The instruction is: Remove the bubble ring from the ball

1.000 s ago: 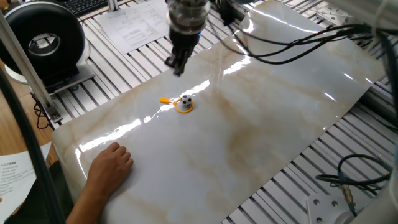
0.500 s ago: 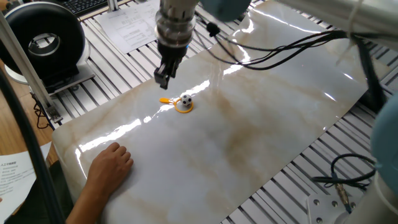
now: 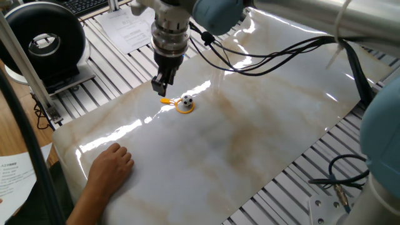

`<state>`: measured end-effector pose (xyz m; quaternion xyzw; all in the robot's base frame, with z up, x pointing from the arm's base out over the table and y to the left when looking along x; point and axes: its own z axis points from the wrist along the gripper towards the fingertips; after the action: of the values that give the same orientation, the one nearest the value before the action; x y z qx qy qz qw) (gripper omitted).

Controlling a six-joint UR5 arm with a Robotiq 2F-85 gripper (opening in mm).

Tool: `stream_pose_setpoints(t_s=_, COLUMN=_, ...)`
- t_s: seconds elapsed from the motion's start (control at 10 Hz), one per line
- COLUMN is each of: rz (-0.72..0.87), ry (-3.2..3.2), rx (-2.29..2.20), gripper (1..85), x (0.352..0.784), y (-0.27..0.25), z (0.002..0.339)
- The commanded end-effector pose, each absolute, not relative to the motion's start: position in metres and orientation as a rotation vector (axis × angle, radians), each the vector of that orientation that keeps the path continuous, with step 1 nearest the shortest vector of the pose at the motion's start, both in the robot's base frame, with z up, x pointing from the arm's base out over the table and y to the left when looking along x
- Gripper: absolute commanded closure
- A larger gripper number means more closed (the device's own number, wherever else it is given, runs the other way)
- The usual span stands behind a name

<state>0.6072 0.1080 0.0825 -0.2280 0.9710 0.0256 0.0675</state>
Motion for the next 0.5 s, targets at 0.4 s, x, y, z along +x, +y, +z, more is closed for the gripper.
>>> stream_pose_setpoints(t_s=0.4, rz=0.172, ry=2.899, rx=-0.693, gripper=33.3, x=0.625, y=0.119, z=0.036)
